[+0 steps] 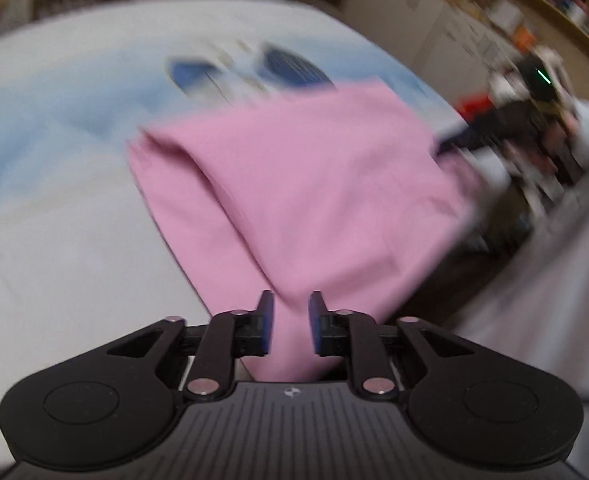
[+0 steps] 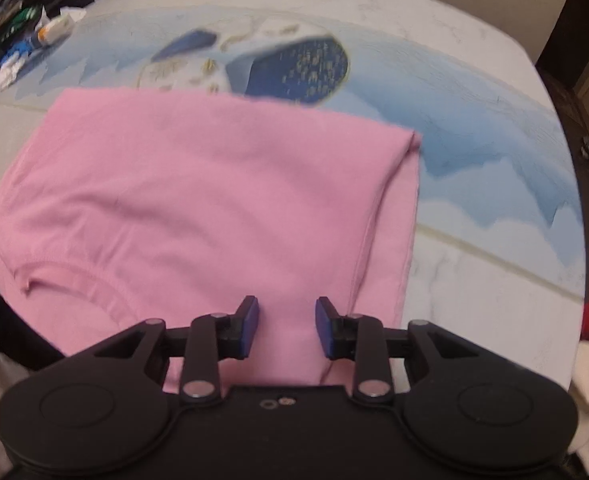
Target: Fold clothes
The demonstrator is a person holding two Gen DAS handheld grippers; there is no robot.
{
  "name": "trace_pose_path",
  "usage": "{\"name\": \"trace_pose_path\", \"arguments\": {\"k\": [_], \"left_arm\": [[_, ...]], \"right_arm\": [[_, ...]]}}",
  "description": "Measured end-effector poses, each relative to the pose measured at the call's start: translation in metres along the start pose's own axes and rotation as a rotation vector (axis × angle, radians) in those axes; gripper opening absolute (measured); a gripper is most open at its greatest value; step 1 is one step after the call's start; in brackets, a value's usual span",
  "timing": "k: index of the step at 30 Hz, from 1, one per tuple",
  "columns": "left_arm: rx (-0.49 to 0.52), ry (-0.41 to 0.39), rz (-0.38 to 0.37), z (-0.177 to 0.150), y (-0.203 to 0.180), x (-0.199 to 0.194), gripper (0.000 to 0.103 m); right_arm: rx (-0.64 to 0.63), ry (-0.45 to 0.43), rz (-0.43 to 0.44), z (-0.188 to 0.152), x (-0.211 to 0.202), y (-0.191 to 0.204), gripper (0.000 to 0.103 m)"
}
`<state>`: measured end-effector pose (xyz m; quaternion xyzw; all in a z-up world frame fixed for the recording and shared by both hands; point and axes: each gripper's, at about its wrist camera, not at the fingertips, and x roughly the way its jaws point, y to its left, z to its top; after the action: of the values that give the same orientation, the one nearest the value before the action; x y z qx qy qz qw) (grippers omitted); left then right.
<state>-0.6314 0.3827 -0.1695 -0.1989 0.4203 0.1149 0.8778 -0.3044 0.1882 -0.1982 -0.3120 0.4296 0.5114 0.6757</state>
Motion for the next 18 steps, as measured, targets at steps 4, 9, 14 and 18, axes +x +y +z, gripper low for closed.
{"name": "trace_pose_path", "arguments": {"k": [4, 9, 14, 18], "left_arm": [[-0.053, -0.057, 0.091, 0.028, 0.012, 0.025, 0.059], [-0.189, -0.08, 0.209, 0.055, 0.031, 0.06, 0.059], [-0.283, -0.12, 0.273, 0.07, 0.039, 0.077, 0.057], [-0.364, -0.153, 0.341, 0.08, 0.044, 0.087, 0.022]], "right_arm": [[0.024, -0.05, -0.039, 0.027, 0.003, -0.02, 0.103], [0.125, -0.087, -0.053, 0.058, 0.022, -0.045, 0.103], [0.264, -0.09, -0.001, 0.071, 0.045, -0.066, 0.103], [0.366, -0.096, 0.064, 0.078, 0.057, -0.081, 0.103]]}}
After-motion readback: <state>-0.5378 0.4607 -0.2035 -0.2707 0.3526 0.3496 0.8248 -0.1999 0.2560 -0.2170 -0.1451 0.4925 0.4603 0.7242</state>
